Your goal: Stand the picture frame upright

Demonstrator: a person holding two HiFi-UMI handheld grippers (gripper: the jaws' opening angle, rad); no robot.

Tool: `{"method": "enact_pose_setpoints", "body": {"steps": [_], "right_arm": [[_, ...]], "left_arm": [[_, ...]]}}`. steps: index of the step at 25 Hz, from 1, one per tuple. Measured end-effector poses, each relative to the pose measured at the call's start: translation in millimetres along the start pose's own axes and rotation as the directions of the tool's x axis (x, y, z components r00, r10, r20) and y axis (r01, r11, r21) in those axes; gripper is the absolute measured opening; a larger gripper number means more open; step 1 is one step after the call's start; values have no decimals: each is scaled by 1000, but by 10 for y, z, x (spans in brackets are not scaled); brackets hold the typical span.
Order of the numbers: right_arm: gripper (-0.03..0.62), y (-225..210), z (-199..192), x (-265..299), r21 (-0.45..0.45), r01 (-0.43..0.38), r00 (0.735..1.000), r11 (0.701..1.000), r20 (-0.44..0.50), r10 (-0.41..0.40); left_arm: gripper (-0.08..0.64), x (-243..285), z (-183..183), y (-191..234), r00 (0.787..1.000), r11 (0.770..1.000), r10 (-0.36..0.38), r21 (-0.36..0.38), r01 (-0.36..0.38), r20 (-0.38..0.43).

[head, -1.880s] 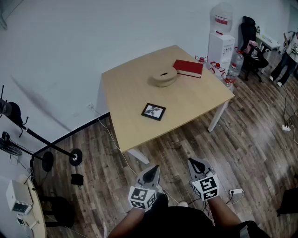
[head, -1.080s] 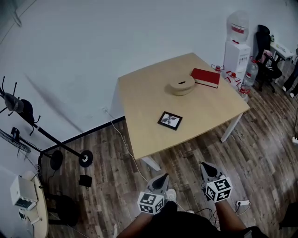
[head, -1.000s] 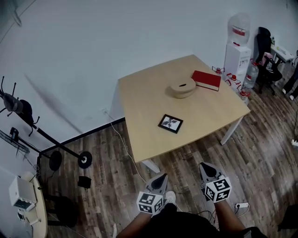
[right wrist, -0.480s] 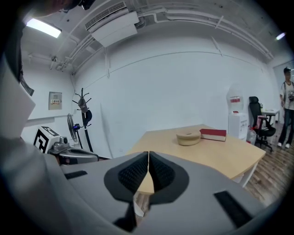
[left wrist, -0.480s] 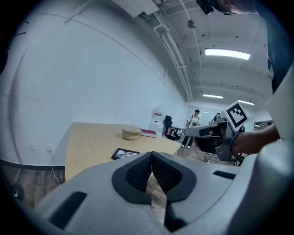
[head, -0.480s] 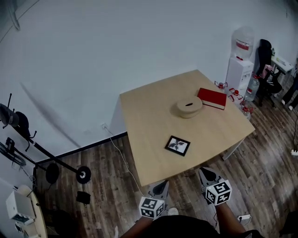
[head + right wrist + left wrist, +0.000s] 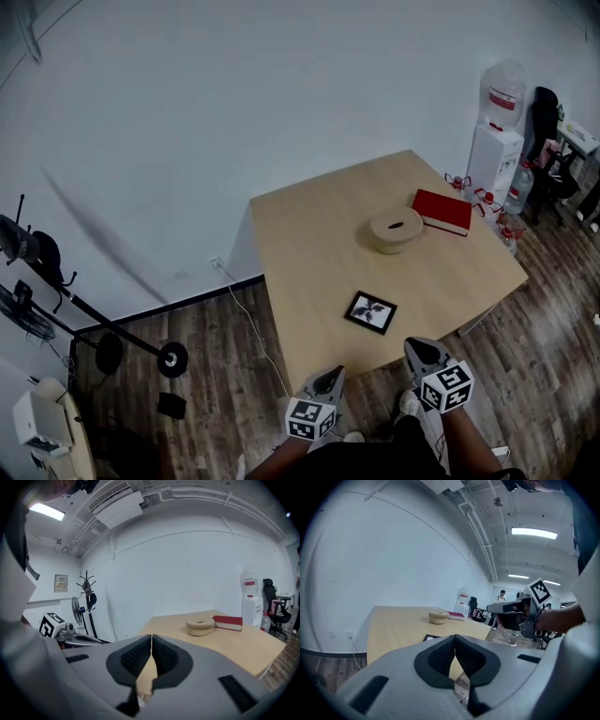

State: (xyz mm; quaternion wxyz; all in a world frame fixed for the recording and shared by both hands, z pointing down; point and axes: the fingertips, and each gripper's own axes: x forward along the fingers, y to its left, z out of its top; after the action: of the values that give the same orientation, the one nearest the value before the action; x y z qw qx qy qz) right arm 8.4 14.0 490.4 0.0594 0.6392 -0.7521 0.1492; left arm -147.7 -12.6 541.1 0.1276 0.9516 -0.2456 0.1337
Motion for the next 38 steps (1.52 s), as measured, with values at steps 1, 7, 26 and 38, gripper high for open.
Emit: {"method": "enact_pose_setpoints", "body": {"steps": [1,7,26,38], "right_arm": [[11,-32,6,62,-7,-8,1000,1000,-6,8],[11,-281,96,355,-39,-90,996,995,-8,90],[12,-1769,352,1100,-45,-184,982,982,-54,182],[96,-1719,-156,1540,-60,-400,881,914,-298,366]], "left_arm": [[5,46,16,27,1000,1000,5,0,-5,-1],[5,400,103,128,998,998,57,-8,-57,-16],[5,1255,557,323,953,951,300,-69,-302,-41],[5,1263,360,478,884,870,463,-155,-468,-69]]}}
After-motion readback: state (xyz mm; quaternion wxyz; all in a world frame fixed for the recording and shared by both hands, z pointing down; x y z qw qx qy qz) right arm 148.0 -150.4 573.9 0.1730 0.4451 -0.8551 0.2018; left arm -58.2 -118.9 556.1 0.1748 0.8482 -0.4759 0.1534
